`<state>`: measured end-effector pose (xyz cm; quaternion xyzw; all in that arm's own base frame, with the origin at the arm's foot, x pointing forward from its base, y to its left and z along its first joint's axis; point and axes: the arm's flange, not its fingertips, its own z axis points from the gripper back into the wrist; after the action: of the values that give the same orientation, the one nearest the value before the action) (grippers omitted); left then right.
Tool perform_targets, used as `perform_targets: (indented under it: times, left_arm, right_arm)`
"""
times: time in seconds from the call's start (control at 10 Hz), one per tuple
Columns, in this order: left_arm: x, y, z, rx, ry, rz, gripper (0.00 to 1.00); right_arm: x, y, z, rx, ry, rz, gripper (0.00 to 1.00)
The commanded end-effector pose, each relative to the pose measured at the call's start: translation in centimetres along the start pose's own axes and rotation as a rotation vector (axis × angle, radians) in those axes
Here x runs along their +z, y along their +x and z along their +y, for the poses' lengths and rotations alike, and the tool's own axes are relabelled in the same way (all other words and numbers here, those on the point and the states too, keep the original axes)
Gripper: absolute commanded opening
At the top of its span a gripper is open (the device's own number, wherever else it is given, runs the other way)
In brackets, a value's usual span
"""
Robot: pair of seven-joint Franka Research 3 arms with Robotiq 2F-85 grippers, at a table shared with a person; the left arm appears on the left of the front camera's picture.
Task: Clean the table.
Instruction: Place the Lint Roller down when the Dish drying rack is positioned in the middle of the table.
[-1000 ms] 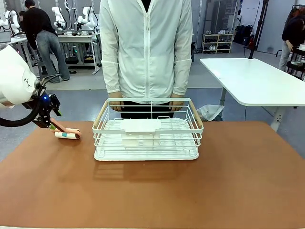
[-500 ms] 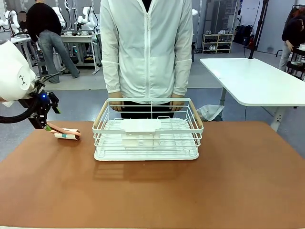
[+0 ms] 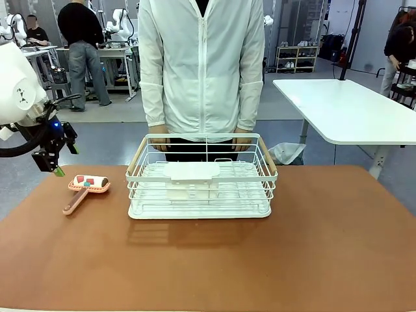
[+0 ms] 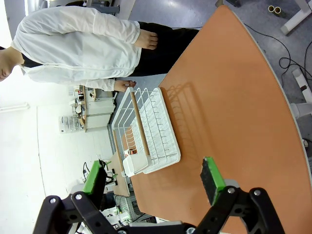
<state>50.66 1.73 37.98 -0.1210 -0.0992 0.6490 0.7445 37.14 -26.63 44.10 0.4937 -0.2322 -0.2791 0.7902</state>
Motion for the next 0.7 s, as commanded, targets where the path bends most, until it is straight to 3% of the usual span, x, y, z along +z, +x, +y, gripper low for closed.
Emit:
perform_targets:
  times: [0.0,0.6]
  left_arm:
    - [0.42,-0.36,-0.36,0.024,0.038,-0.022,1.00]
    - [0.04,-0.02,-0.02,0.008,0.010,0.001,1.00]
  right_arm:
    - [0.05,0.05,0.16,0.010,0.019,-0.008,1.00]
    - [0.05,0.05,0.16,0.010,0.019,-0.008,1.00]
